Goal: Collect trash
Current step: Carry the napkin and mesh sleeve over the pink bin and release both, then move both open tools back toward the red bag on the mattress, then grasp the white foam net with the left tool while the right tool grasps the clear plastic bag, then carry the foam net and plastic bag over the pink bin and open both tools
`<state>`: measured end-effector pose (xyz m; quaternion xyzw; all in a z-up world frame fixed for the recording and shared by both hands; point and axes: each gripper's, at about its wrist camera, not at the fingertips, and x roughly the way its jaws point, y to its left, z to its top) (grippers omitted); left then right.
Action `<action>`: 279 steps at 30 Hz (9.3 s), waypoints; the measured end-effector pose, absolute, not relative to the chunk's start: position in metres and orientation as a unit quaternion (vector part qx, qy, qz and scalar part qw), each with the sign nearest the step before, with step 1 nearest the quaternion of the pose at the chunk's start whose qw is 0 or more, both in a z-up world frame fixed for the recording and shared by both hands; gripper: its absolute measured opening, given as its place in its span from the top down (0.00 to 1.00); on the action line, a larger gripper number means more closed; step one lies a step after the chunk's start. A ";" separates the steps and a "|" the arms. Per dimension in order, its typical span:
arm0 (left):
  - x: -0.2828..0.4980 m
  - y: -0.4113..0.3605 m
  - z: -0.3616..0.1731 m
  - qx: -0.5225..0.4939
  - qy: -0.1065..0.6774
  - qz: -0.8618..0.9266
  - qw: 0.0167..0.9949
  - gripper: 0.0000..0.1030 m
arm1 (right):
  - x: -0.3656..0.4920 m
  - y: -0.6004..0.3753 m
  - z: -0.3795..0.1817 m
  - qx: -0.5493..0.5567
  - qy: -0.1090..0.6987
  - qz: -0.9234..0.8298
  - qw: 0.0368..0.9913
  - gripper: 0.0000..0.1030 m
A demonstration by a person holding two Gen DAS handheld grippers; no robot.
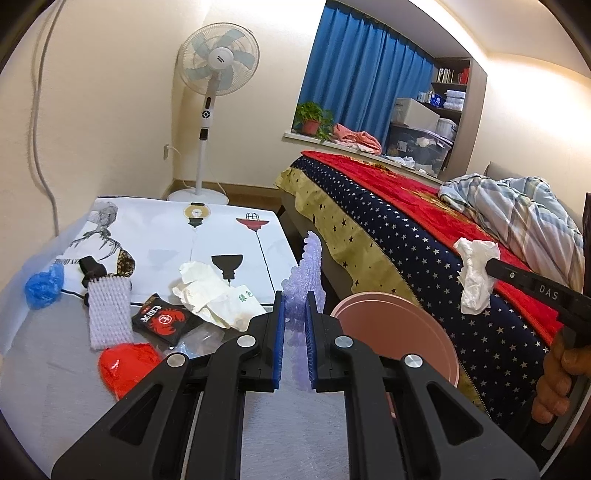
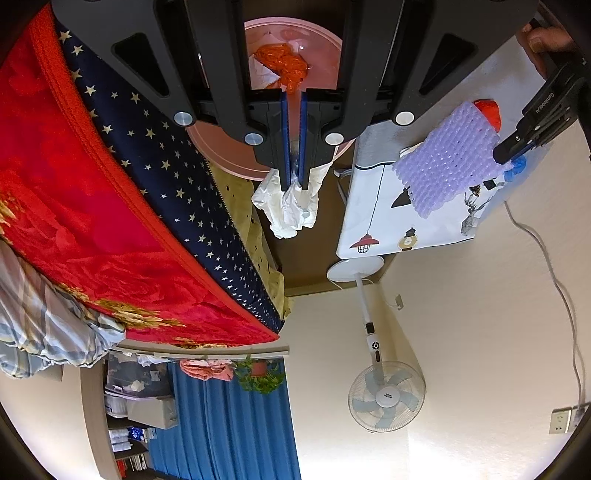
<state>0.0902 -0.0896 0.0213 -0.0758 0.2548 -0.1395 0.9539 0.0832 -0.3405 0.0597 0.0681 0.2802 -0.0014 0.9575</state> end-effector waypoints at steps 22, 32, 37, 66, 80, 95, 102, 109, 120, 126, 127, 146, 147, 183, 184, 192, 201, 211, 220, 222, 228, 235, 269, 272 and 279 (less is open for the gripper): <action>0.109 -0.134 0.005 -0.069 0.271 -0.179 0.943 0.90 | 0.094 -0.354 0.051 0.077 0.289 -0.045 0.953 0.96; 0.118 -0.160 -0.006 -0.064 0.281 -0.201 0.936 0.90 | 0.101 -0.362 0.043 0.079 0.301 -0.058 0.949 0.96; 0.122 -0.171 -0.009 -0.061 0.284 -0.208 0.934 0.90 | 0.103 -0.364 0.041 0.077 0.304 -0.063 0.947 0.96; 0.128 -0.169 -0.008 -0.055 0.288 -0.205 0.934 0.79 | 0.103 -0.371 0.037 0.090 0.307 -0.074 0.944 0.65; 0.106 -0.110 0.012 -0.070 0.267 -0.161 0.948 0.79 | 0.093 -0.344 0.045 0.070 0.293 -0.037 0.953 0.65; 0.091 -0.016 0.013 -0.110 0.262 -0.060 0.957 0.79 | 0.102 -0.288 0.038 0.064 0.297 0.034 0.952 0.66; 0.090 0.024 0.004 -0.127 0.264 -0.004 0.956 0.79 | 0.118 -0.244 0.025 0.079 0.310 0.084 0.944 0.67; 0.094 0.055 -0.009 -0.140 0.274 0.039 0.951 0.79 | 0.133 -0.202 0.007 0.080 0.325 0.126 0.934 0.67; 0.112 0.068 -0.033 -0.148 0.292 0.068 0.943 0.79 | 0.153 -0.153 -0.031 0.075 0.356 0.174 0.915 0.67; 0.125 0.073 -0.046 -0.157 0.302 0.077 0.937 0.79 | 0.169 -0.137 -0.051 0.084 0.379 0.190 0.902 0.66; 0.128 0.074 -0.048 -0.157 0.303 0.078 0.937 0.79 | 0.171 -0.135 -0.053 0.084 0.383 0.192 0.900 0.66; 0.165 0.081 -0.084 -0.187 0.358 0.069 0.912 0.65 | 0.195 -0.114 -0.088 0.085 0.429 0.223 0.871 0.82; 0.165 0.080 -0.084 -0.188 0.358 0.065 0.912 0.73 | 0.194 -0.113 -0.086 0.083 0.427 0.224 0.872 0.84; 0.084 0.023 0.012 -0.140 0.261 -0.021 0.955 0.91 | 0.097 -0.202 0.048 0.052 0.298 0.153 0.941 0.90; 0.084 0.021 0.014 -0.138 0.260 -0.025 0.955 0.91 | 0.096 -0.206 0.052 0.055 0.298 0.151 0.941 0.90; 0.077 0.001 0.022 -0.125 0.254 -0.051 0.958 0.91 | 0.086 -0.239 0.091 0.038 0.278 0.124 0.952 0.90; 0.079 -0.021 0.020 -0.108 0.259 -0.070 0.957 0.91 | 0.091 -0.288 0.092 0.056 0.267 0.078 0.959 0.90; 0.091 -0.048 0.012 -0.093 0.270 -0.087 0.954 0.91 | 0.095 -0.313 0.069 0.066 0.275 0.032 0.959 0.90; 0.103 -0.080 0.004 -0.081 0.278 -0.109 0.951 0.91 | 0.103 -0.323 0.060 0.055 0.281 0.007 0.958 0.90; 0.106 -0.087 0.002 -0.079 0.279 -0.114 0.950 0.91 | 0.105 -0.326 0.058 0.053 0.284 0.000 0.957 0.90; 0.112 -0.110 -0.003 -0.070 0.283 -0.131 0.947 0.91 | 0.106 -0.334 0.054 0.047 0.287 -0.015 0.957 0.90; 0.117 -0.131 -0.005 -0.060 0.283 -0.146 0.946 0.91 | 0.108 -0.340 0.050 0.036 0.291 -0.032 0.956 0.90; 0.136 -0.192 -0.025 -0.037 0.303 -0.190 0.933 0.91 | 0.113 -0.369 0.041 0.046 0.307 -0.076 0.947 0.88; 0.136 -0.192 -0.025 -0.039 0.303 -0.193 0.932 0.91 | 0.112 -0.369 0.041 0.046 0.306 -0.077 0.948 0.87; 0.139 -0.189 -0.029 -0.040 0.316 -0.193 0.928 0.69 | 0.109 -0.373 0.041 0.050 0.300 -0.099 0.947 0.37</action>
